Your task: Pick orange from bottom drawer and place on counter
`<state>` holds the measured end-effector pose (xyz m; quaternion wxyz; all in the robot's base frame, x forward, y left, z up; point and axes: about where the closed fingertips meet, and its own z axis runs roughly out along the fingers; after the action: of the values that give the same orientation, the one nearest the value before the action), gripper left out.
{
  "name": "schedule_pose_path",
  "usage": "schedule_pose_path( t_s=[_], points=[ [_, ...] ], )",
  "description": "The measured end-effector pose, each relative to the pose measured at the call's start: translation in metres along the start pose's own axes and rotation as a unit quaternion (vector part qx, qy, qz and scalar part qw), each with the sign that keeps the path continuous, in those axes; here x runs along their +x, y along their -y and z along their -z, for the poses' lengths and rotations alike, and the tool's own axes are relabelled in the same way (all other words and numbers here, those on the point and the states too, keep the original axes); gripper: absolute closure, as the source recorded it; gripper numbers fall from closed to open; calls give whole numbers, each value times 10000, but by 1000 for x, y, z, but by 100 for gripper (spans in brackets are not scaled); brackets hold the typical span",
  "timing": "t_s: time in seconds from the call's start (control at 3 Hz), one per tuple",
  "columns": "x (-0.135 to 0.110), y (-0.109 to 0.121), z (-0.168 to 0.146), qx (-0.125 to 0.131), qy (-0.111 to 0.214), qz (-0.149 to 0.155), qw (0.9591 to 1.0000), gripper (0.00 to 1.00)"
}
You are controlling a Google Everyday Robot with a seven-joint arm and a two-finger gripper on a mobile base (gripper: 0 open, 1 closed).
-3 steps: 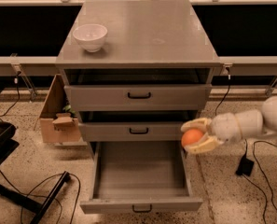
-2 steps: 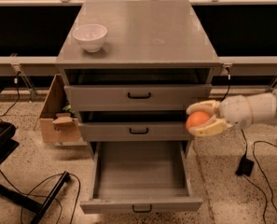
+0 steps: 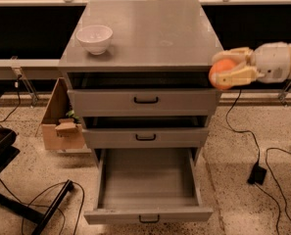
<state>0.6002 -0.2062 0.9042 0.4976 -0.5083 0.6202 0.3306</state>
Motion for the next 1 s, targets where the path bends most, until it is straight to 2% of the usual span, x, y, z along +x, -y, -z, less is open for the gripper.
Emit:
schedule_pose_path(
  t_s=[0.33,0.67,1.0],
  points=[
    [-52,64,36,1150,265,258,9927,100],
    [-76,115,53,1792,295,528,9820,100],
    [-76,115,53,1792,295,528,9820,100]
  ],
)
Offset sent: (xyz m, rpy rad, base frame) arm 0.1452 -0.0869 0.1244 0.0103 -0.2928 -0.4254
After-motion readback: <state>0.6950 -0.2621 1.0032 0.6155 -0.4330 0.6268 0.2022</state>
